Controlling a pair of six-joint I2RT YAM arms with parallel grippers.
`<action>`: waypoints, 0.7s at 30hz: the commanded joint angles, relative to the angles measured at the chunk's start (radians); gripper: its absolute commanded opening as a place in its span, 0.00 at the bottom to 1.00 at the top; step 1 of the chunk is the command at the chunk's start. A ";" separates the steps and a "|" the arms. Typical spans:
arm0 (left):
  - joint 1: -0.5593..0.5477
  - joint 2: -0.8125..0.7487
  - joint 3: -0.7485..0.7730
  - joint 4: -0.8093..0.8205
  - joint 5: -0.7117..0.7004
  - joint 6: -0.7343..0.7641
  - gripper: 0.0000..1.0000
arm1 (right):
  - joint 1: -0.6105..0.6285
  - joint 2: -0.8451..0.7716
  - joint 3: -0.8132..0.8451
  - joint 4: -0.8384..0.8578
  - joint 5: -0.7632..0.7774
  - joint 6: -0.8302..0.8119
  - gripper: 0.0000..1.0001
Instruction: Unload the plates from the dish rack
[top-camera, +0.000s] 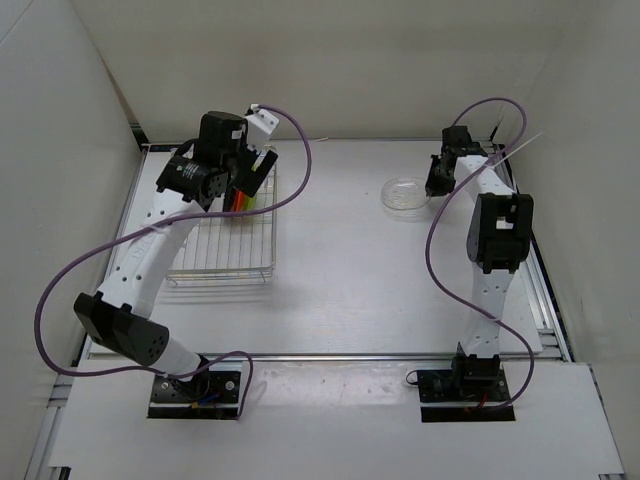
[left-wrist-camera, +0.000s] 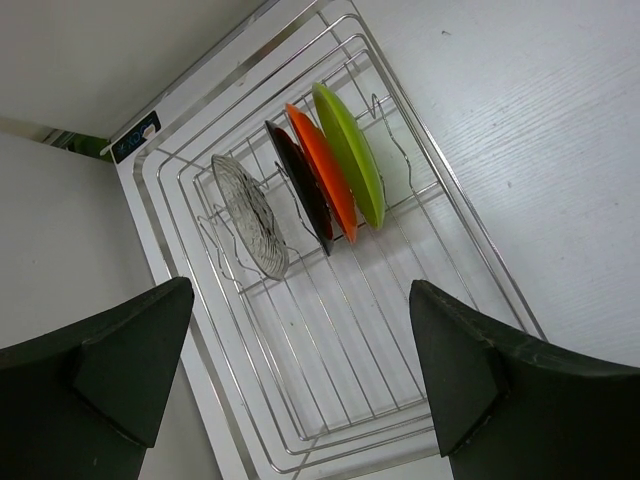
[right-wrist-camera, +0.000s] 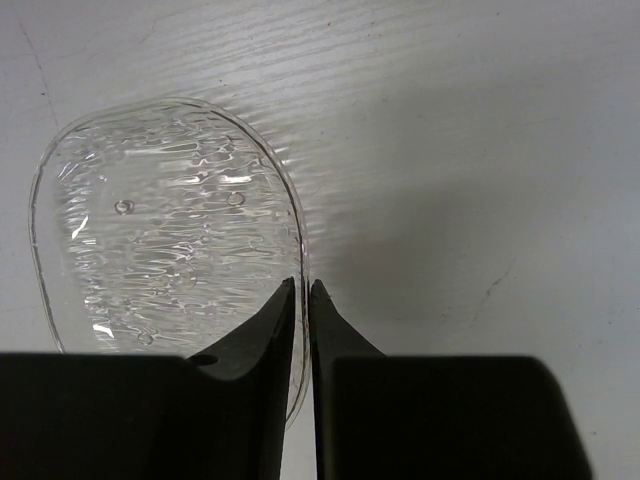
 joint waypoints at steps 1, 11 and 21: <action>0.005 -0.062 0.005 0.012 0.020 -0.017 1.00 | 0.003 0.014 0.039 -0.011 0.028 -0.029 0.12; 0.057 -0.098 -0.137 0.050 0.029 -0.026 1.00 | 0.003 0.079 0.126 -0.040 0.051 -0.125 0.12; 0.067 -0.119 -0.146 0.059 0.047 -0.026 1.00 | 0.003 0.108 0.174 -0.050 0.041 -0.190 0.22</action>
